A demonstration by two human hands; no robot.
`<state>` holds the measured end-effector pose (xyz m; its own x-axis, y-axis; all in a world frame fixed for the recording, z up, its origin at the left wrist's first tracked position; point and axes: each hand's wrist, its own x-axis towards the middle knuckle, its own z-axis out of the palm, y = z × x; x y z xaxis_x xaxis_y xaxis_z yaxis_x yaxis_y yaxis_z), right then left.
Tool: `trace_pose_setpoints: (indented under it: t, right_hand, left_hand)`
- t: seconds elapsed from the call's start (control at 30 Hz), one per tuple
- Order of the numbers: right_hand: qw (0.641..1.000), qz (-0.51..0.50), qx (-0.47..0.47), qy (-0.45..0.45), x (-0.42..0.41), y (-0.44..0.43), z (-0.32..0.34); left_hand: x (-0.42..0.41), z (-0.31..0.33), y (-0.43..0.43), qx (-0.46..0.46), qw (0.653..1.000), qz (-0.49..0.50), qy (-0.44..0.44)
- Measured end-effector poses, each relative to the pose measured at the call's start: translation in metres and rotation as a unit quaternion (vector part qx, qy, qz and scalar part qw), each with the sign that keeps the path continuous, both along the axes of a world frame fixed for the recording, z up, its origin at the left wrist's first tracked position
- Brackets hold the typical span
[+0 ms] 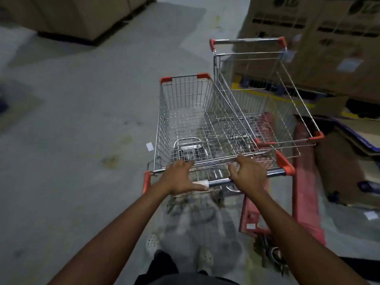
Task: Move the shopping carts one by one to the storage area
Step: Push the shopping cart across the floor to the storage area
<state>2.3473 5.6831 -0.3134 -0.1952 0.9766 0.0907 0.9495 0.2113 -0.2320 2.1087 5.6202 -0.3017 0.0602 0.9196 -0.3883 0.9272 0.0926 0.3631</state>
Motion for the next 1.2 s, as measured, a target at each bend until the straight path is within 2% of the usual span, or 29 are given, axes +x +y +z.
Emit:
trace_pose_setpoints:
  t: [0.57, 0.73, 1.2]
  right_hand:
    - [0.997, 0.059, 0.043, 0.015, -0.053, -0.004, 0.006]
    - [0.997, 0.072, 0.019, -0.002, -0.076, 0.003, 0.01]
    - [0.995, 0.098, -0.006, 0.021, -0.192, 0.013, 0.002]
  left_hand:
    - [-0.045, 0.001, -0.035, 0.007, 0.997, 0.071, -0.019]
    - [-0.064, 0.005, -0.035, 0.011, 0.996, 0.083, -0.011]
    - [-0.18, 0.0, -0.029, 0.008, 0.993, 0.116, 0.001]
